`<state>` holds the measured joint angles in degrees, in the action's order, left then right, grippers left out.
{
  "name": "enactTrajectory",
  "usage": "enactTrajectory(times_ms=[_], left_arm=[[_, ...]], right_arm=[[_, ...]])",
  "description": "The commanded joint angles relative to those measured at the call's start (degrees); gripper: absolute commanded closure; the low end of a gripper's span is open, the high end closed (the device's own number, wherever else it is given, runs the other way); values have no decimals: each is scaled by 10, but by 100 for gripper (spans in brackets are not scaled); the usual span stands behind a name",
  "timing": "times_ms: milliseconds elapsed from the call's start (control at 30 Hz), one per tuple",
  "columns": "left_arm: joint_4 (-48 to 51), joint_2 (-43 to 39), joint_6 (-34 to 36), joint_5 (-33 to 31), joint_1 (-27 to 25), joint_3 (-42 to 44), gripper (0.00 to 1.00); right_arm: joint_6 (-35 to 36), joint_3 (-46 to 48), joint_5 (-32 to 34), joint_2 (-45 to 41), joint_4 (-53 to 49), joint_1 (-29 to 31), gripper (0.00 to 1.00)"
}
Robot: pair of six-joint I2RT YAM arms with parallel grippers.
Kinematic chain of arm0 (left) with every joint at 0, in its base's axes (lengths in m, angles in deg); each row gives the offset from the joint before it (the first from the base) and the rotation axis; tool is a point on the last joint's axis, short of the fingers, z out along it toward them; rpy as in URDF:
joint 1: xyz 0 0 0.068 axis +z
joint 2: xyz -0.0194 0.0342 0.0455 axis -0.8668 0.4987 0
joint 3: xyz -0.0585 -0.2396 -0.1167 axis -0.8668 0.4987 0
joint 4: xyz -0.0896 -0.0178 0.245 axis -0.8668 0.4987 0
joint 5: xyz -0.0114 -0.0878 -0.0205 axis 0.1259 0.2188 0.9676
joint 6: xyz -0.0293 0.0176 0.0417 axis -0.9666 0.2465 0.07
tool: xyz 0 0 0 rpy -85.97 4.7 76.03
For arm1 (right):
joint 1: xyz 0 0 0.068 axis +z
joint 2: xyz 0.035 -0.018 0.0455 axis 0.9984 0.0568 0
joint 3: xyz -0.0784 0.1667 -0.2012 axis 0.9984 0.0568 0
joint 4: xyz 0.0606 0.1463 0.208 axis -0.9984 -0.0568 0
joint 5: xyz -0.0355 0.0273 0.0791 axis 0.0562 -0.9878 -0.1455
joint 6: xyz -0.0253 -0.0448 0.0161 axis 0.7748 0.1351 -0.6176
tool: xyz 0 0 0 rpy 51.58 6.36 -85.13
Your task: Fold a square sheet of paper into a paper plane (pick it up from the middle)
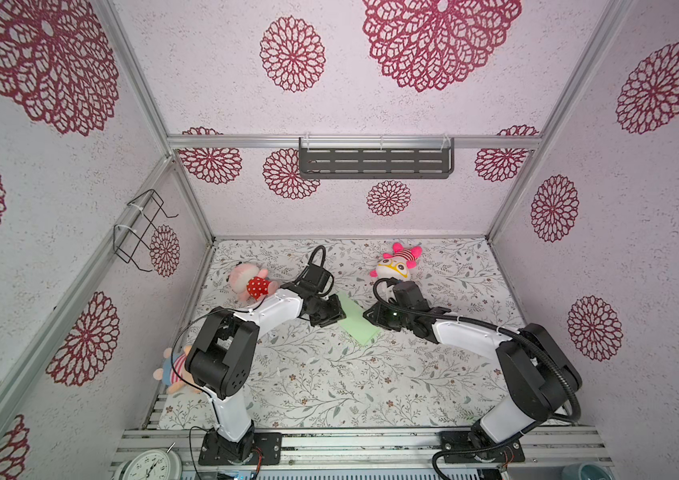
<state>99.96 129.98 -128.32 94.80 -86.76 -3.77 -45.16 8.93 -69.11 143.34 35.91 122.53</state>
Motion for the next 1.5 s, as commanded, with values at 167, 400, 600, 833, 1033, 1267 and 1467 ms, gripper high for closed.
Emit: enactTrajectory(times_ms=[167, 400, 600, 833, 1033, 1267, 1467], left_arm=[[-99, 51, 15, 18, 31, 5, 81], [-106, 82, 19, 32, 31, -1, 88], [-116, 110, 10, 33, 31, 4, 89], [-106, 115, -1, 14, 31, 8, 89], [-100, 113, -1, 10, 31, 7, 89], [-91, 114, 1, 3, 31, 12, 90], [-81, 114, 1, -9, 31, 15, 90]], right_arm=[[-72, -96, -7, 99, -13, 36, 84], [-85, -143, -30, 157, -26, 43, 88], [-78, -157, -41, 178, -49, 45, 89], [-66, -157, -37, 188, -75, 45, 89], [-63, -153, -37, 198, -80, 45, 89], [-46, -148, -31, 199, -114, 45, 89], [-31, -123, -41, 177, -143, 45, 89]])
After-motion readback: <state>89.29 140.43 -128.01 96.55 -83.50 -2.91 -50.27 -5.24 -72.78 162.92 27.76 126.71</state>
